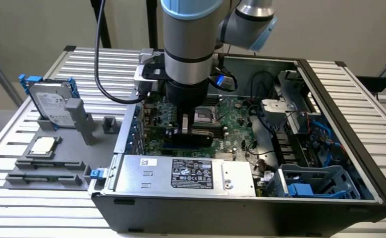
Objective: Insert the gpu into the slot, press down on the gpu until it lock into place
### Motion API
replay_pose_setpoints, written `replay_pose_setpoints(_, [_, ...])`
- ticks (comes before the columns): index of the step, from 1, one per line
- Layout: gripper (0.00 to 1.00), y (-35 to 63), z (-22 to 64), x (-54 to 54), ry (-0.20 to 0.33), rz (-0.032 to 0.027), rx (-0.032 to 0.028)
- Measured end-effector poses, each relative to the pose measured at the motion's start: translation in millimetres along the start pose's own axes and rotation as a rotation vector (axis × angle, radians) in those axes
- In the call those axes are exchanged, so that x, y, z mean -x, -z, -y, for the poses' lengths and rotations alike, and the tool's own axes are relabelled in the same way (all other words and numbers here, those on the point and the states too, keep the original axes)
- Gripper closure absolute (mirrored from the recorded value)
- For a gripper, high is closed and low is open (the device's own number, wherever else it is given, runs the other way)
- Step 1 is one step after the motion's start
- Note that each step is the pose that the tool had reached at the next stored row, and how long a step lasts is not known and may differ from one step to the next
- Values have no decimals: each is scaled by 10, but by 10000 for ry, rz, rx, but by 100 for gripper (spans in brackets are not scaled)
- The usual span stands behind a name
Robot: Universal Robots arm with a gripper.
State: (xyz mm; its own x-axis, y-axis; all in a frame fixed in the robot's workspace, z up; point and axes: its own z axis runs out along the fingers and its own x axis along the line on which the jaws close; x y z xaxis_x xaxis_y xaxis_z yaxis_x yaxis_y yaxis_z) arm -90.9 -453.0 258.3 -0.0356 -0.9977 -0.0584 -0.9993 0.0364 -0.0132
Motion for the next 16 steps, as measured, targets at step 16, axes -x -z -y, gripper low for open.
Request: replay_pose_setpoints(16, [74,-76,0,-5,10,-3,40])
